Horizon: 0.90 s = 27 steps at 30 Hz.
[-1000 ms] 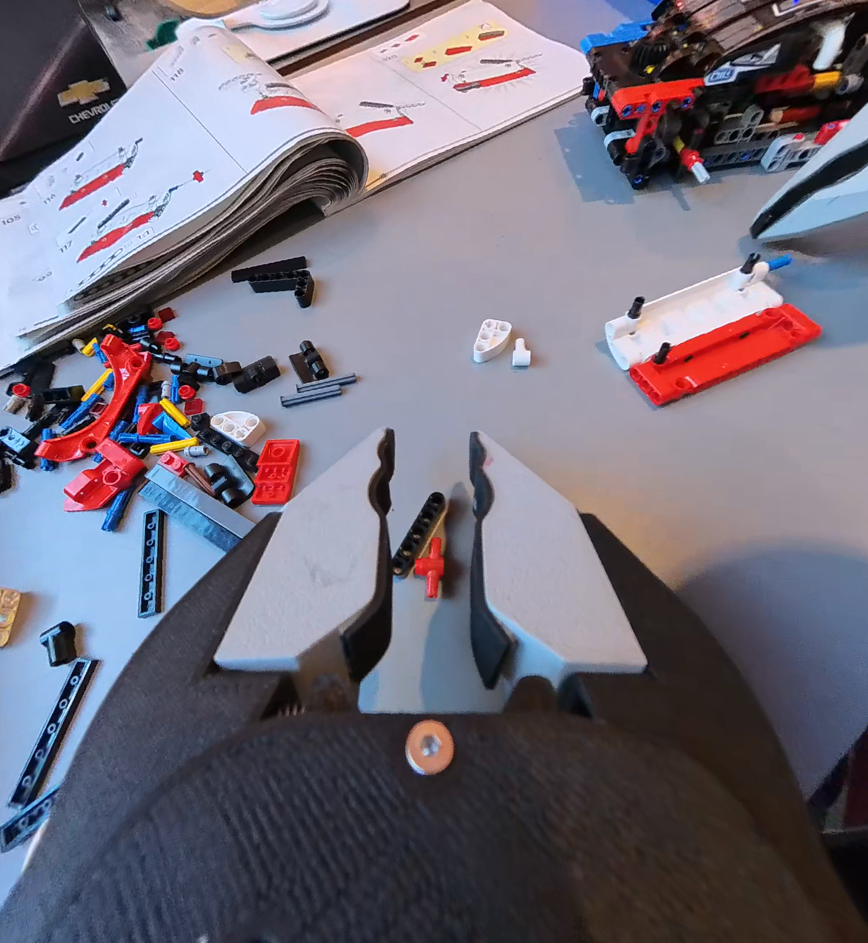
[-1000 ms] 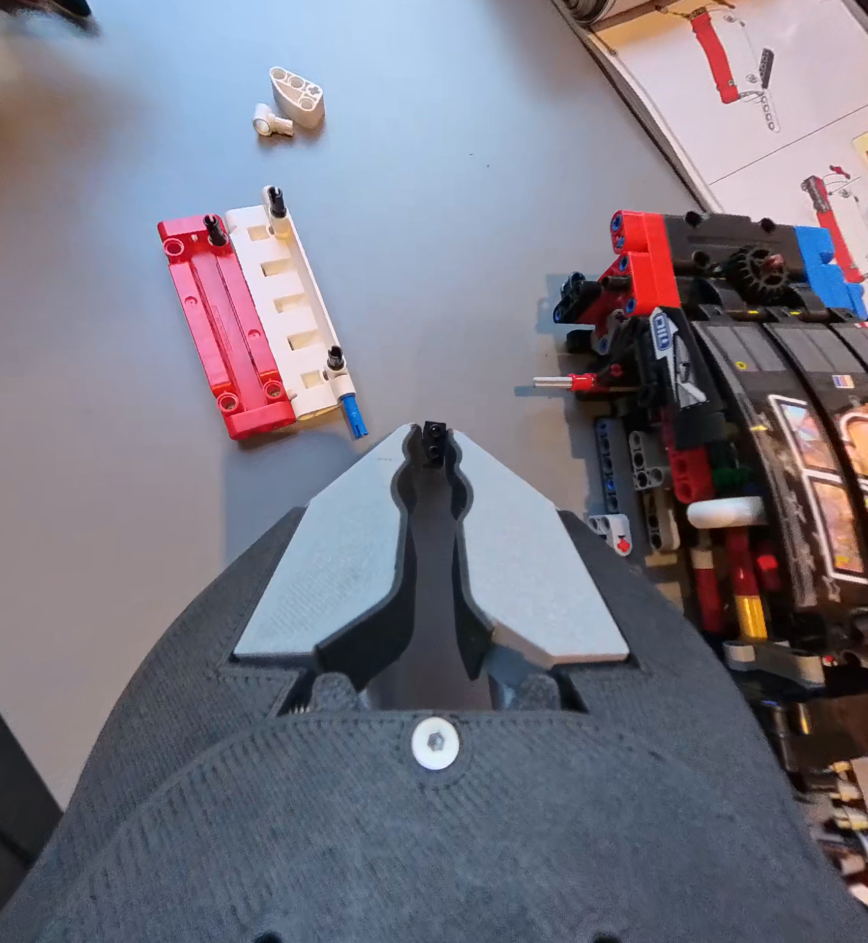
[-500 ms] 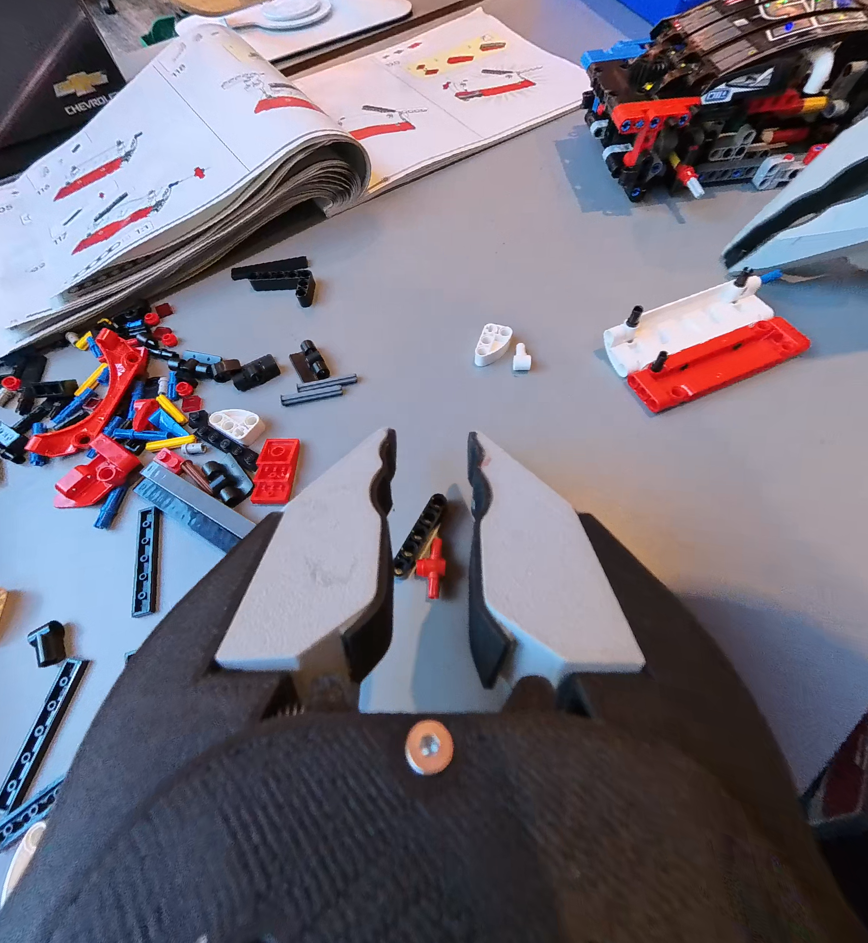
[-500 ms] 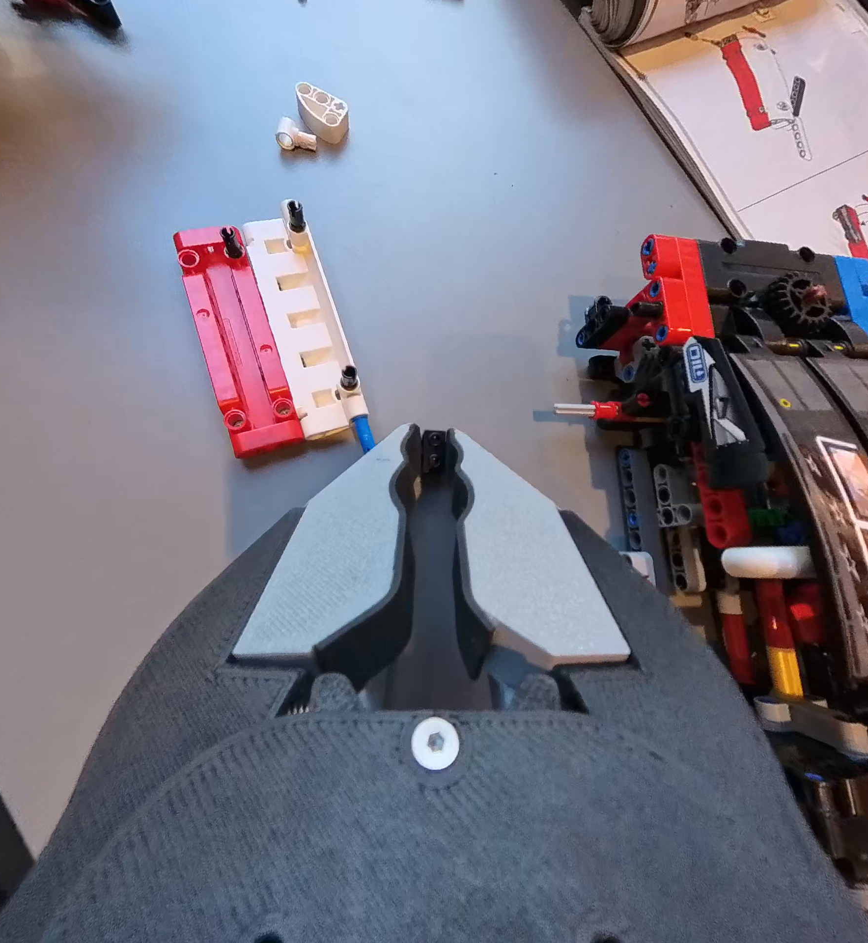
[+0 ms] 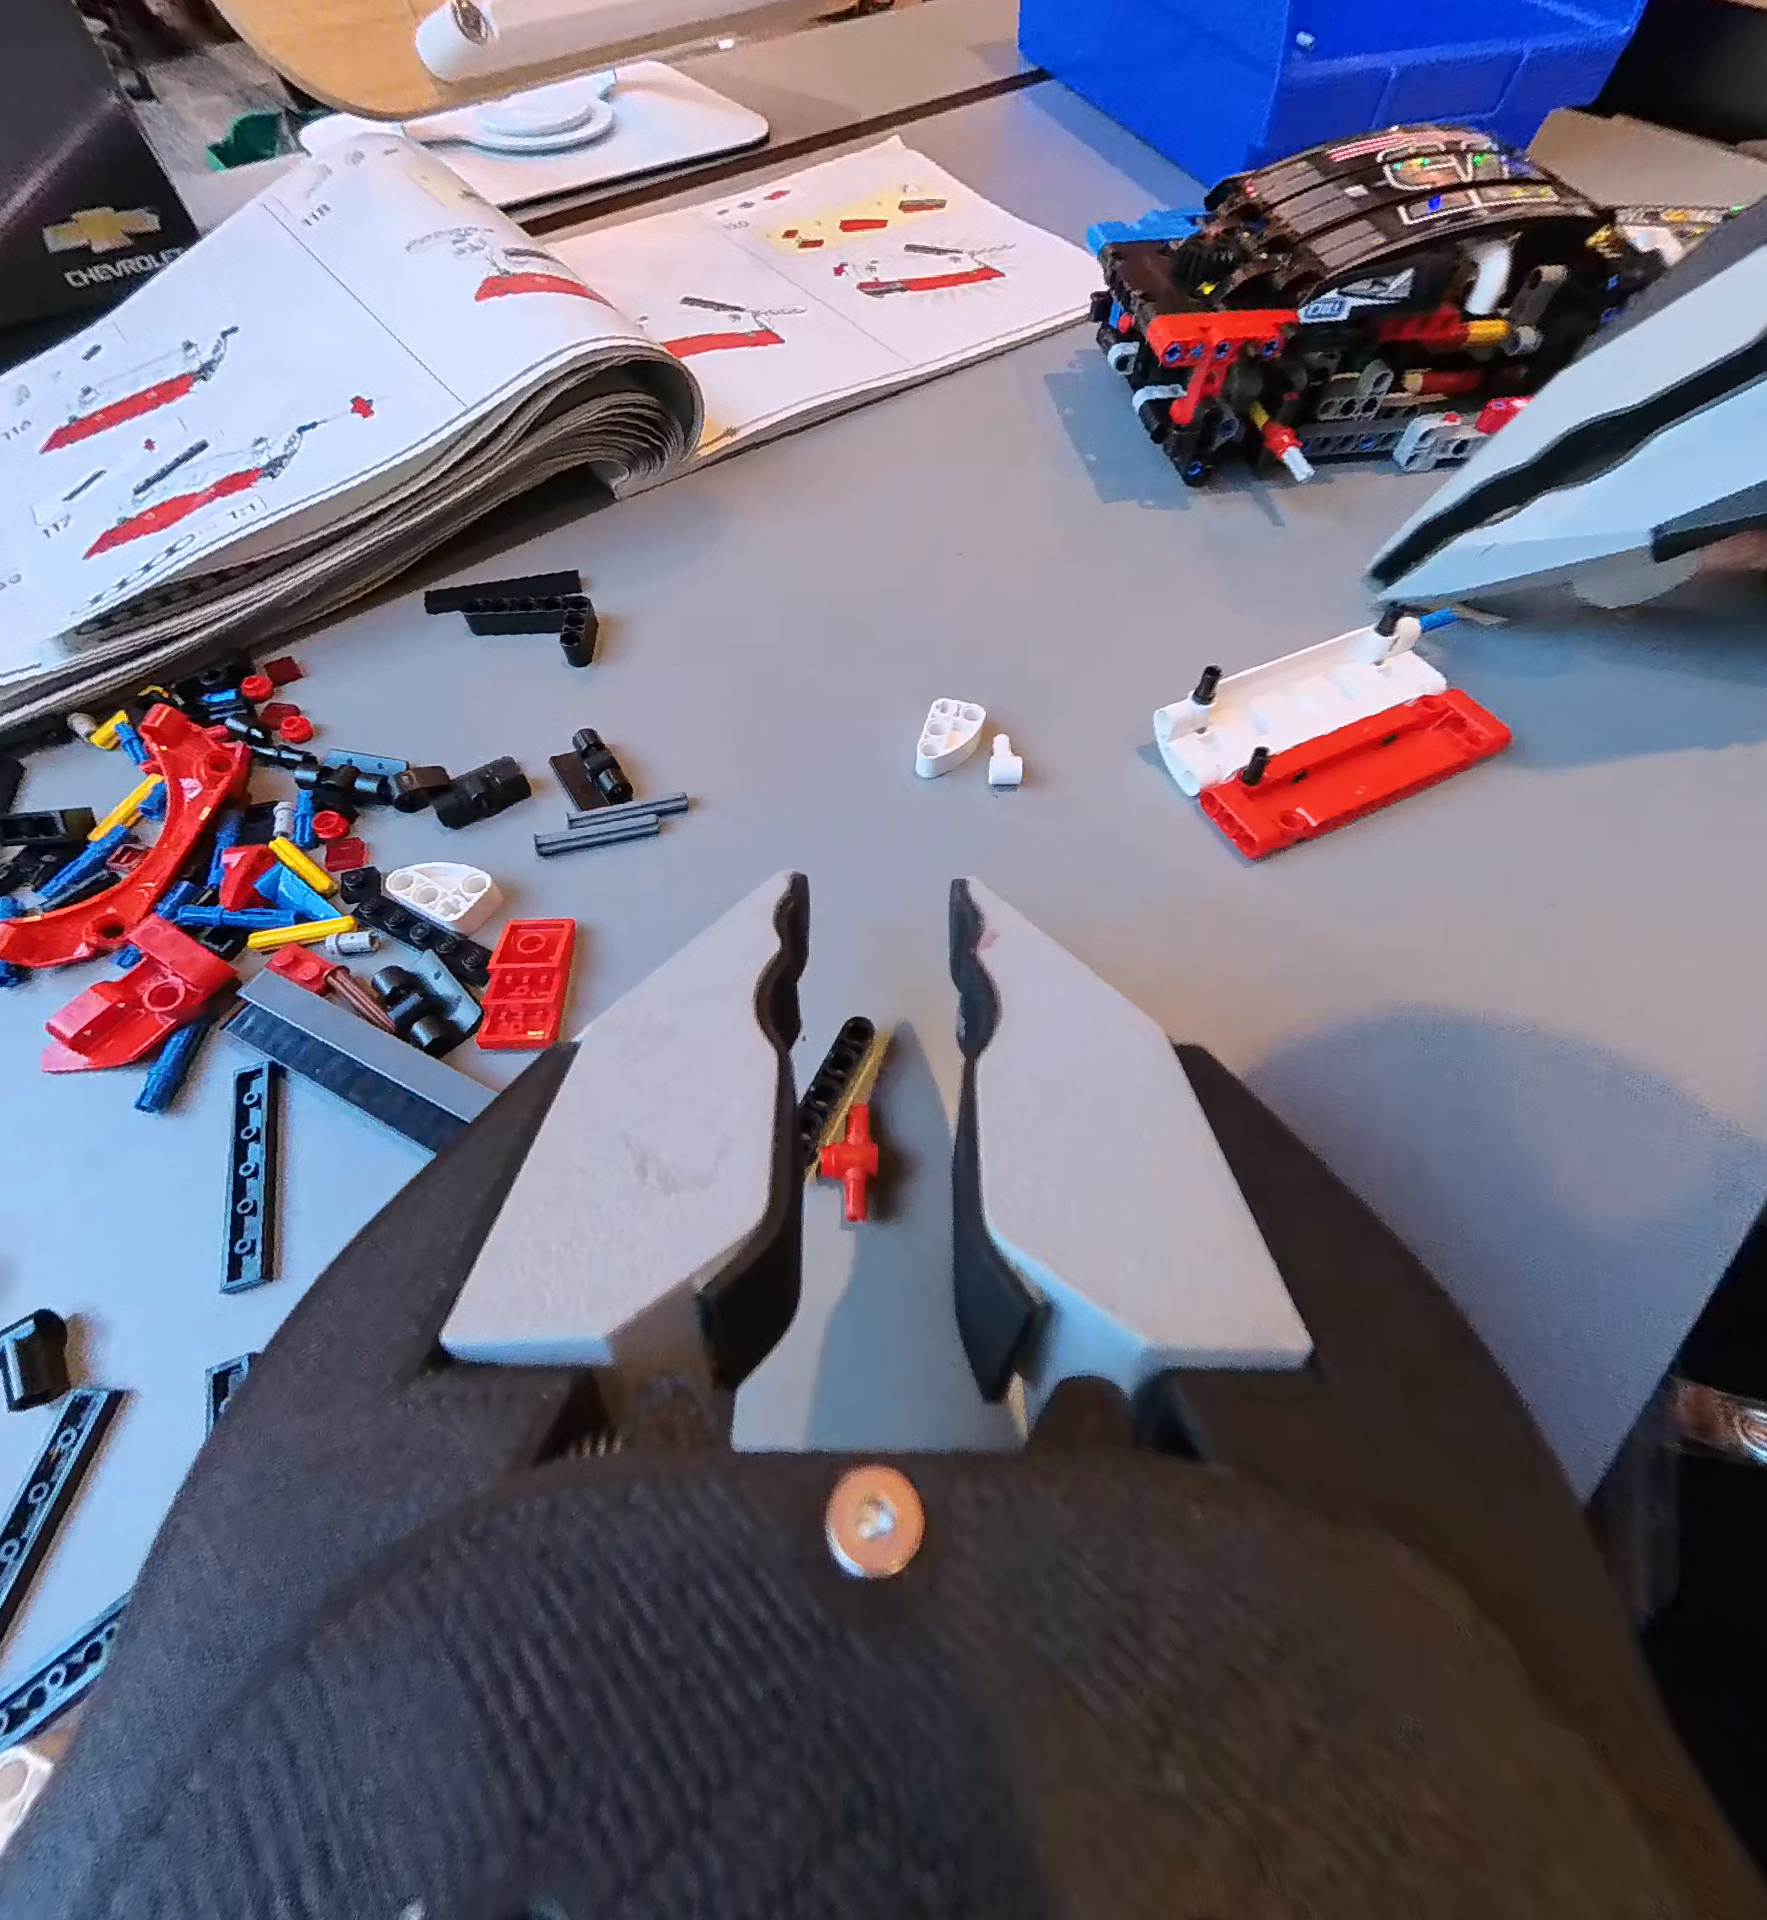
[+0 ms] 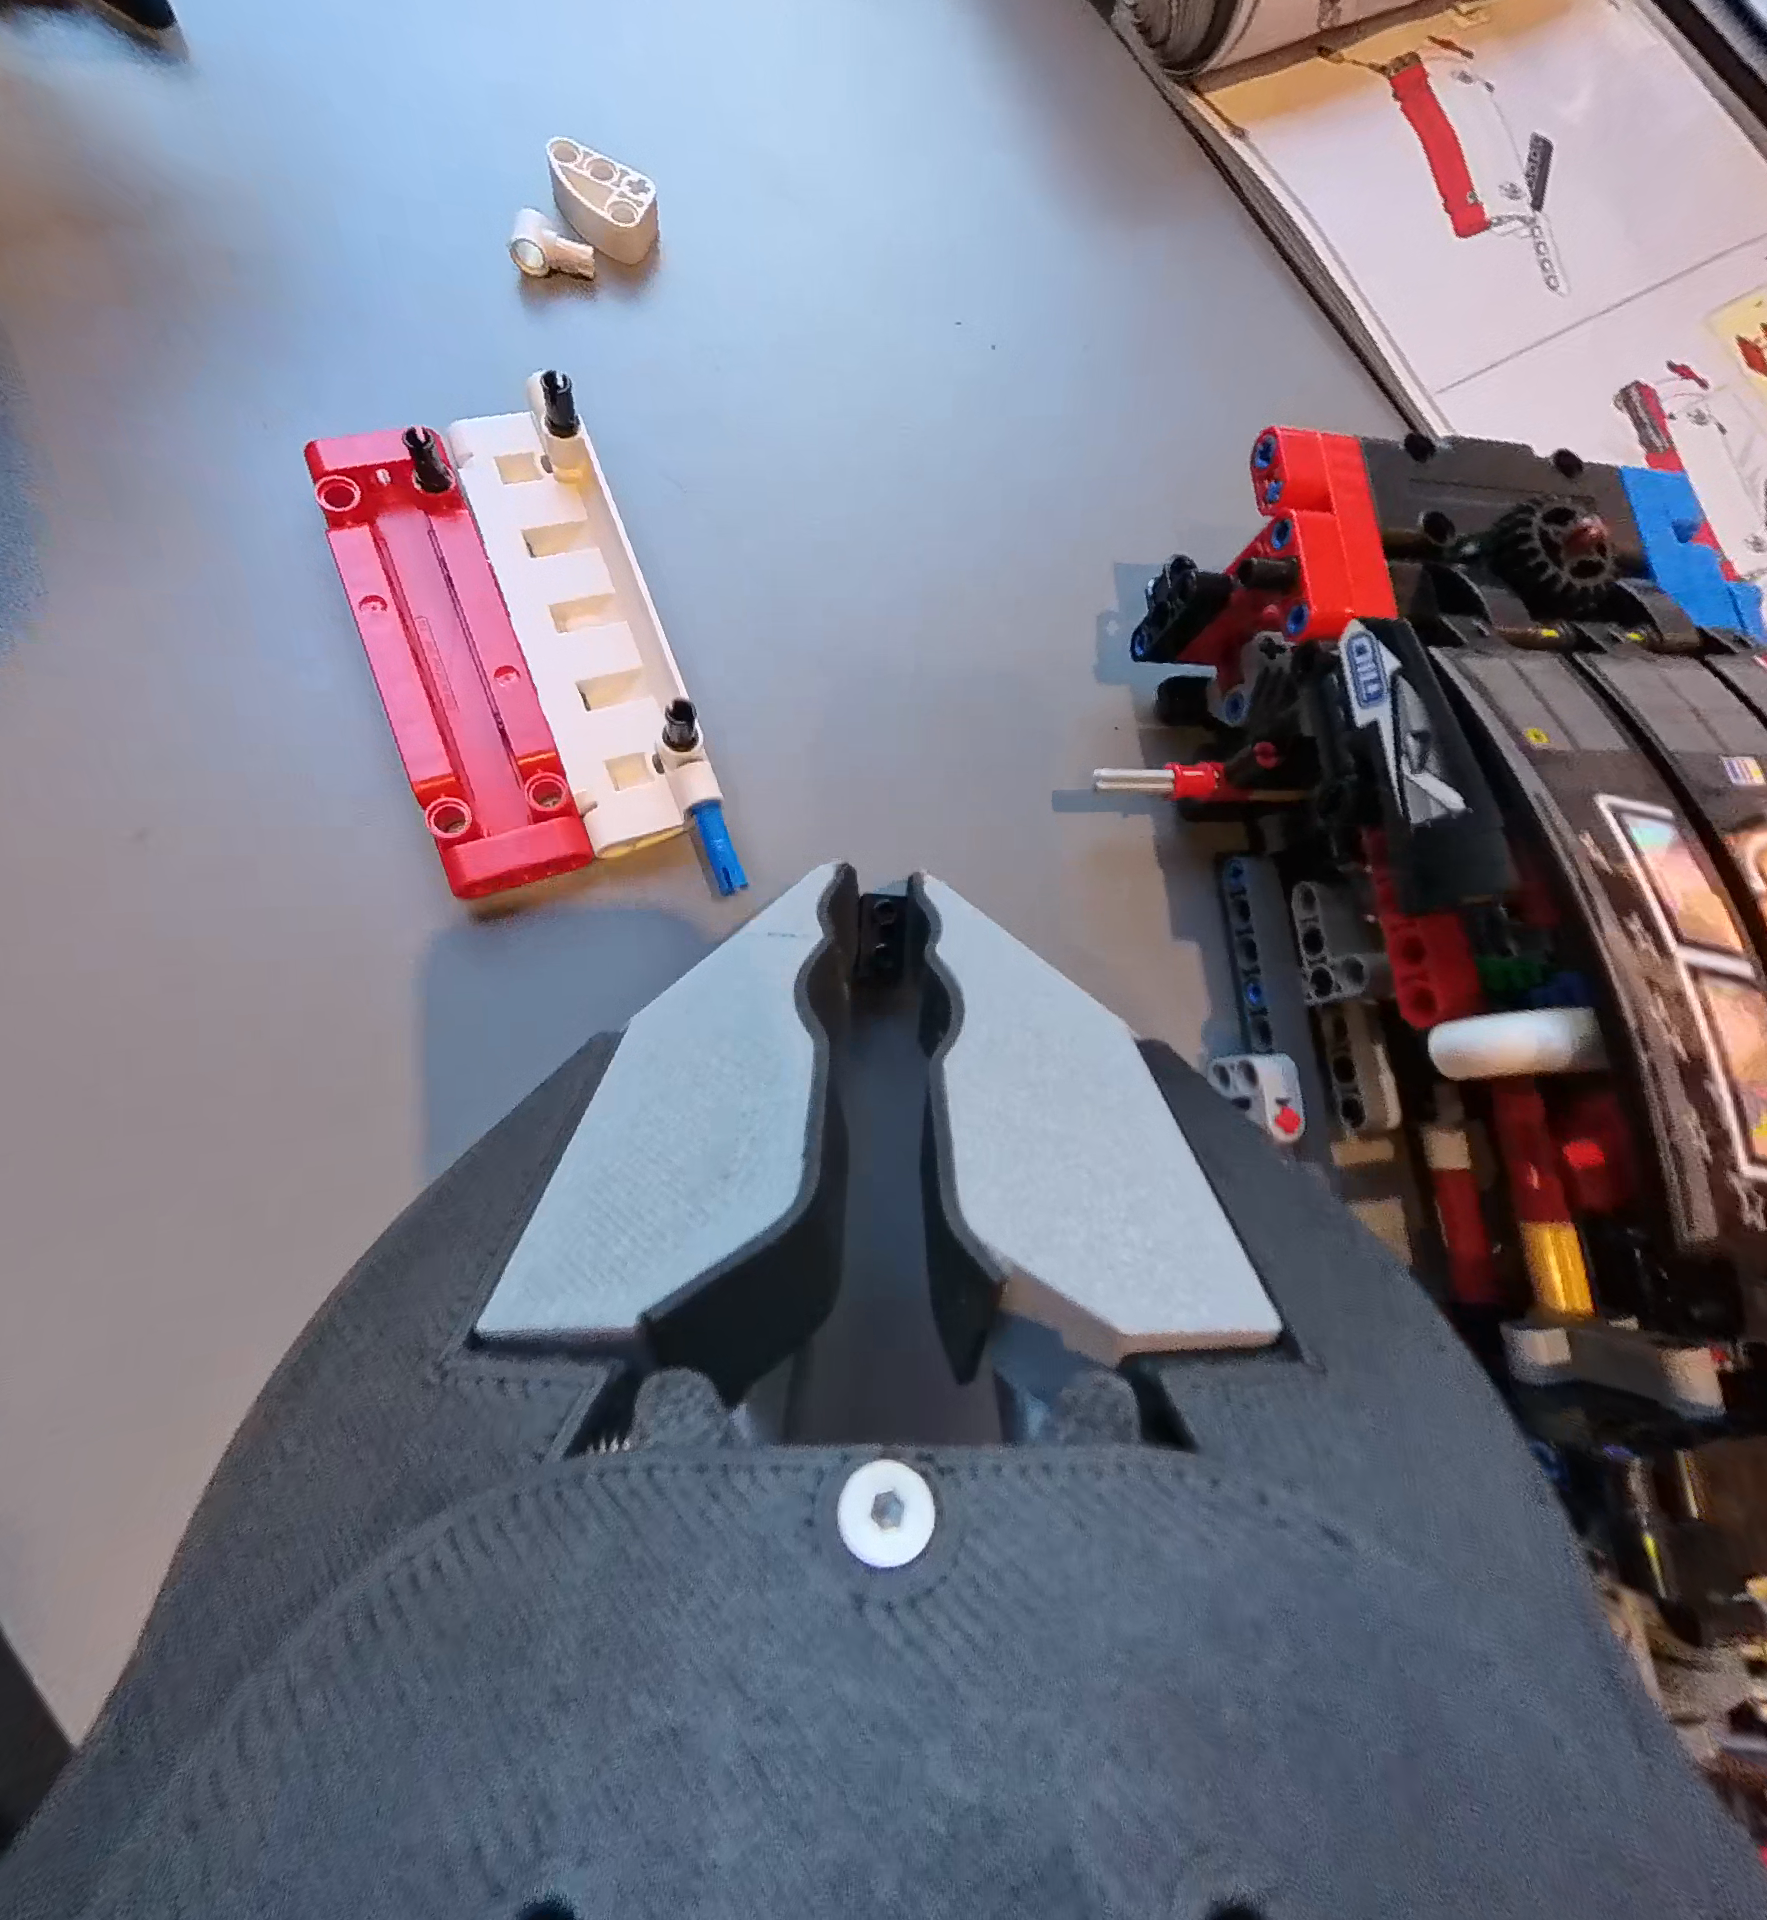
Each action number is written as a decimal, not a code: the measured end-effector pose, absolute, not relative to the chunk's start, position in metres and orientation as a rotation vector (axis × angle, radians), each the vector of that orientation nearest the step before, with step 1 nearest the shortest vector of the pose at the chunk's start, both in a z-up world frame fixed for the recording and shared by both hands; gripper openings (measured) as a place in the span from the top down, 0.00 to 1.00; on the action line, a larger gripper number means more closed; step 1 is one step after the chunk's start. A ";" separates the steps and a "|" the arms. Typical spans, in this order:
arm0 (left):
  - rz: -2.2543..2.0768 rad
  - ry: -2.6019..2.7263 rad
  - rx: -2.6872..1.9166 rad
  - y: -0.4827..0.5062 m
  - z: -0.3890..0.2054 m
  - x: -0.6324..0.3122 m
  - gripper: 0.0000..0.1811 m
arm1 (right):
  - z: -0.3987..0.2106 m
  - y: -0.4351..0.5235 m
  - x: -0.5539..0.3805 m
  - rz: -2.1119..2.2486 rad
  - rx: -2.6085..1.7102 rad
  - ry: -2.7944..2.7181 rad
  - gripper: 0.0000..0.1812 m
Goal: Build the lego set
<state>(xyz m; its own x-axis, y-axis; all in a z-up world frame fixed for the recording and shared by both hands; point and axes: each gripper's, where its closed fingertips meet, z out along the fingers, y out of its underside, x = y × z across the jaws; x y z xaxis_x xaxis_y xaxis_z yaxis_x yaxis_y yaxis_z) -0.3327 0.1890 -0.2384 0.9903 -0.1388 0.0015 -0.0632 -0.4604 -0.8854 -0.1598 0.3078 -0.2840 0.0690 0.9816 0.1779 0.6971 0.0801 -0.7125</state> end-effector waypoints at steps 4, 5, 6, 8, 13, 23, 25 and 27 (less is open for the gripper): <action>-0.089 0.179 -2.093 0.191 -0.245 -0.328 0.86 | -0.280 0.306 -0.154 0.557 -1.672 -1.669 0.96; -0.096 0.200 -2.098 0.192 -0.245 -0.324 0.86 | -0.280 0.306 -0.153 0.554 -1.668 -1.670 0.96; -0.098 0.218 -2.099 0.194 -0.244 -0.320 0.86 | -0.280 0.306 -0.151 0.553 -1.664 -1.672 0.96; -0.100 0.279 -2.100 0.198 -0.239 -0.310 0.86 | -0.279 0.306 -0.148 0.564 -1.656 -1.677 0.96; -0.048 0.403 -2.140 0.205 -0.245 -0.289 0.87 | -0.277 0.302 -0.145 0.599 -1.631 -1.689 0.96; -0.052 0.403 -2.143 0.204 -0.257 -0.283 0.89 | -0.284 0.297 -0.145 0.523 -1.584 -1.752 0.96; -0.068 0.392 -2.138 0.204 -0.256 -0.283 0.89 | -0.284 0.297 -0.145 0.526 -1.592 -1.748 0.96; -0.088 0.382 -2.131 0.204 -0.255 -0.283 0.89 | -0.284 0.298 -0.145 0.536 -1.603 -1.743 0.96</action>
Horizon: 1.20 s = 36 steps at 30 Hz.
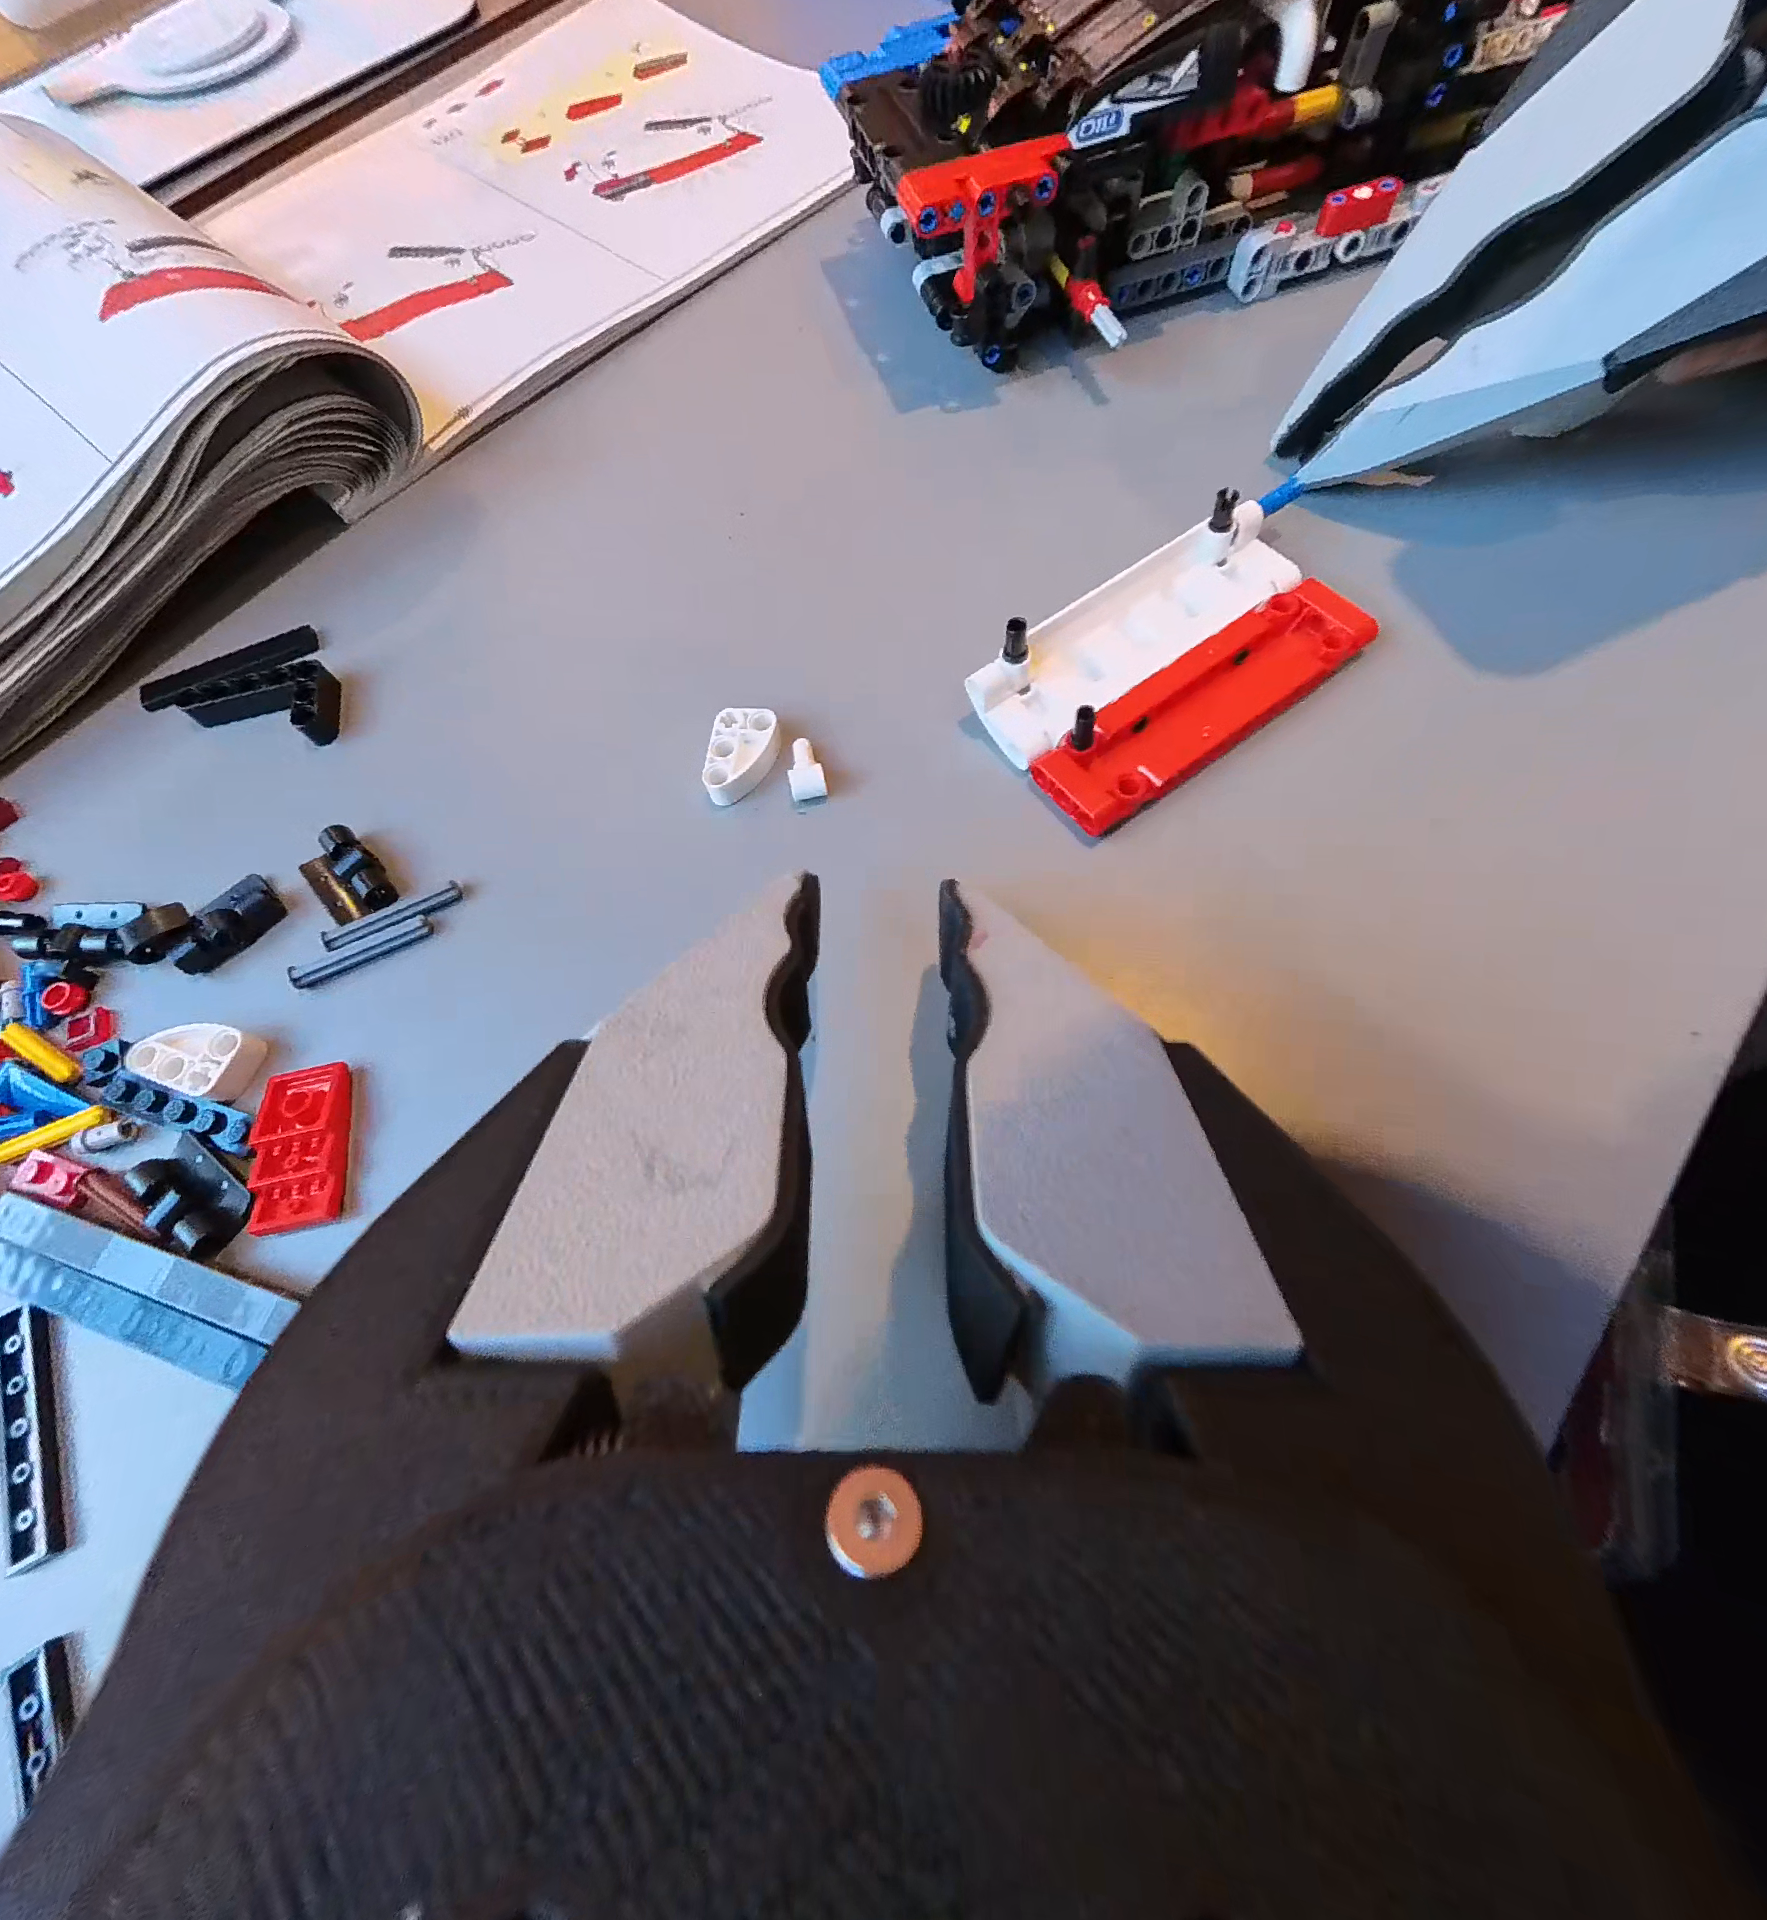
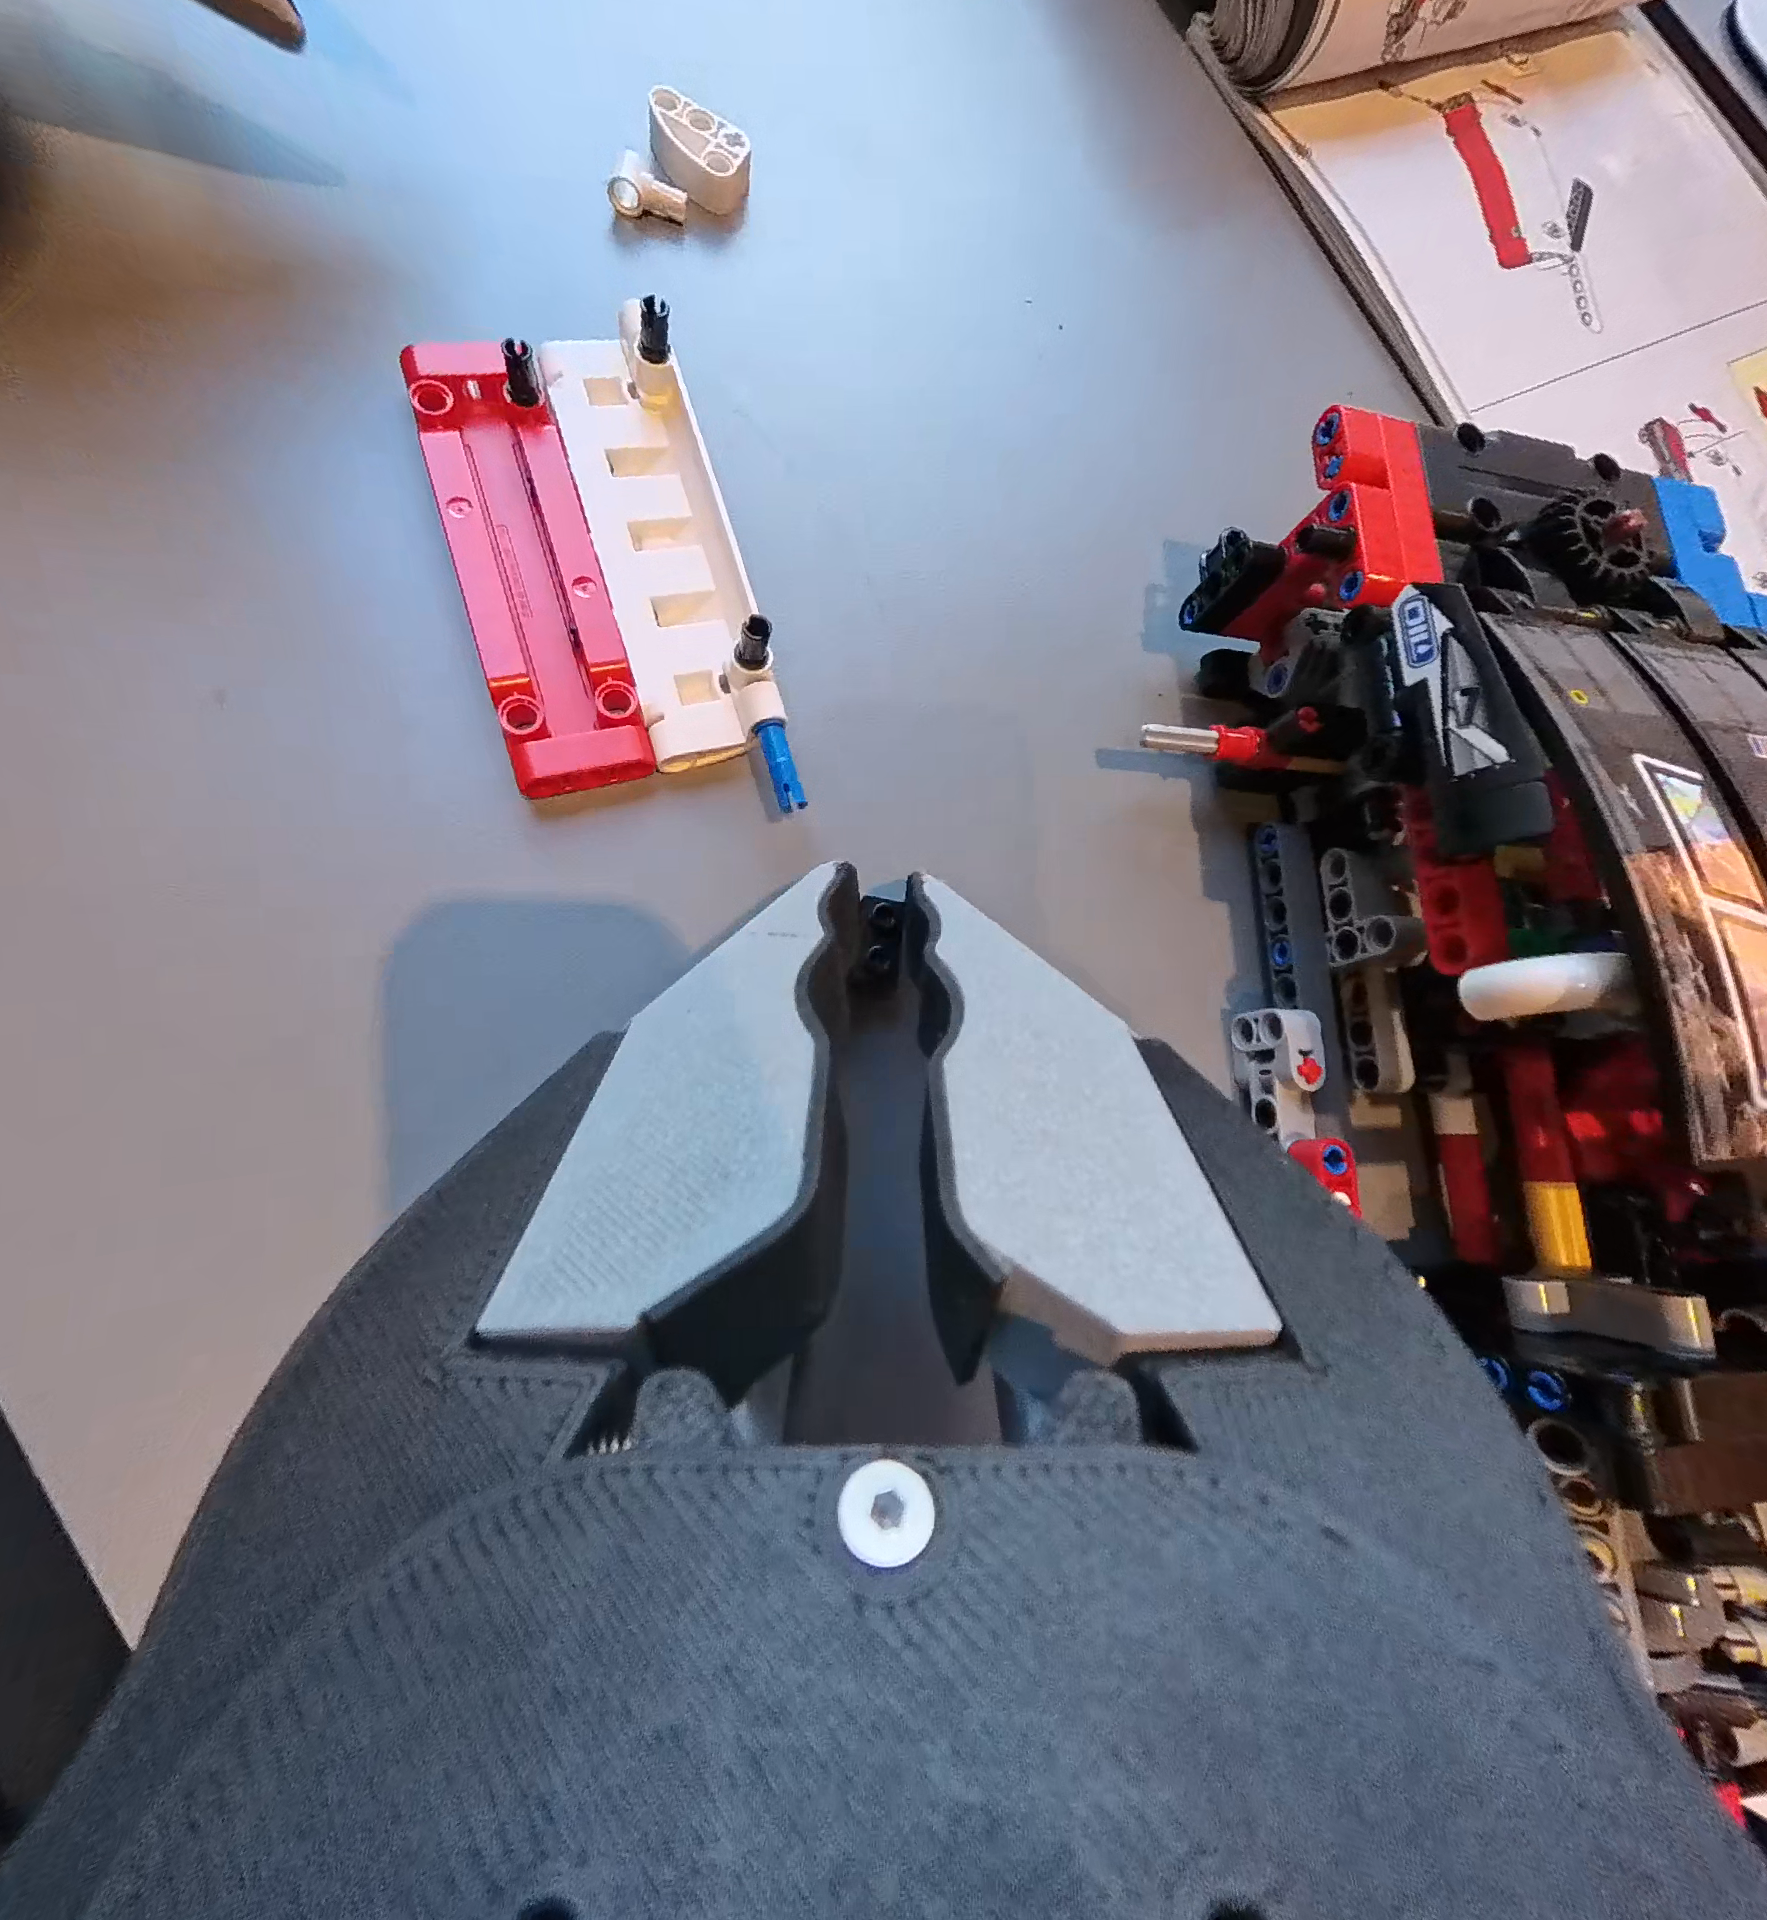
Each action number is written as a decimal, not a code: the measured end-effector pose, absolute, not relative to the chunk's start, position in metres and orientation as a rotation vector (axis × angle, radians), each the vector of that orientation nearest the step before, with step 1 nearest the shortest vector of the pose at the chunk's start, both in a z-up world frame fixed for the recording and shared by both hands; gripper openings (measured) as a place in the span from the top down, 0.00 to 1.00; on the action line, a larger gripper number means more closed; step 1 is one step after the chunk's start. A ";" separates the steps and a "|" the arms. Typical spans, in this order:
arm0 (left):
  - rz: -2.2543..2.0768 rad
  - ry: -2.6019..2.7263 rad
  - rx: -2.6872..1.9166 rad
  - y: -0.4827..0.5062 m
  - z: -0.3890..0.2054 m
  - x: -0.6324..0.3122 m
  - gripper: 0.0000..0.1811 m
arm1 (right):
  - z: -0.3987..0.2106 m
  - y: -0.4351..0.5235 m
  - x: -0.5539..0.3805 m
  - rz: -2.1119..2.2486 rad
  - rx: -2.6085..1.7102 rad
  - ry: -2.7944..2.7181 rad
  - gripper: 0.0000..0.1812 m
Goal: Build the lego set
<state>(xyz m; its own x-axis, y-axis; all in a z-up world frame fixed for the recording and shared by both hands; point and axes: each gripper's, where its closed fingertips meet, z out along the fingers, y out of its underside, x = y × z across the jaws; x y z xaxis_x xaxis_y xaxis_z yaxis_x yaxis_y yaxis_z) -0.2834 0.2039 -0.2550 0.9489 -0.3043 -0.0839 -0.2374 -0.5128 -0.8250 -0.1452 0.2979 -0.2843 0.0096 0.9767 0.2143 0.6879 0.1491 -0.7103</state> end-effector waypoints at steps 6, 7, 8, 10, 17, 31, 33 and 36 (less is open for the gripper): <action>-0.131 0.378 -2.114 0.203 -0.252 -0.282 0.89 | -0.285 0.299 -0.147 0.549 -1.616 -1.739 0.96; -0.136 0.382 -2.114 0.203 -0.252 -0.281 0.89 | -0.284 0.300 -0.148 0.547 -1.614 -1.739 0.96; -0.142 0.387 -2.115 0.202 -0.252 -0.281 0.89 | -0.284 0.300 -0.148 0.545 -1.612 -1.739 0.96; -0.154 0.393 -2.117 0.202 -0.253 -0.279 0.89 | -0.284 0.299 -0.149 0.546 -1.605 -1.746 0.96; -0.292 0.434 -2.115 0.199 -0.252 -0.270 0.82 | -0.277 0.289 -0.149 0.624 -1.532 -1.775 0.91; -0.357 1.062 -2.124 0.247 -0.260 -0.203 0.73 | -0.277 0.279 -0.156 0.615 -1.355 -1.929 0.93; -0.319 1.106 -2.129 0.255 -0.264 -0.200 0.72 | -0.276 0.277 -0.158 0.627 -1.337 -1.935 0.94; -0.352 1.190 -2.142 0.256 -0.272 -0.192 0.72 | -0.276 0.279 -0.161 0.617 -1.321 -1.940 0.96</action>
<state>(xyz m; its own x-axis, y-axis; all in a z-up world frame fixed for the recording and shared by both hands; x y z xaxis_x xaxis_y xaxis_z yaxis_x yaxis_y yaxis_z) -0.1918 0.2560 -0.2720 0.5514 -0.8307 -0.0770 -0.6550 -0.3739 -0.6566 -0.1613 0.2786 -0.2758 -0.2354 0.9303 0.2812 0.5972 0.3667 -0.7133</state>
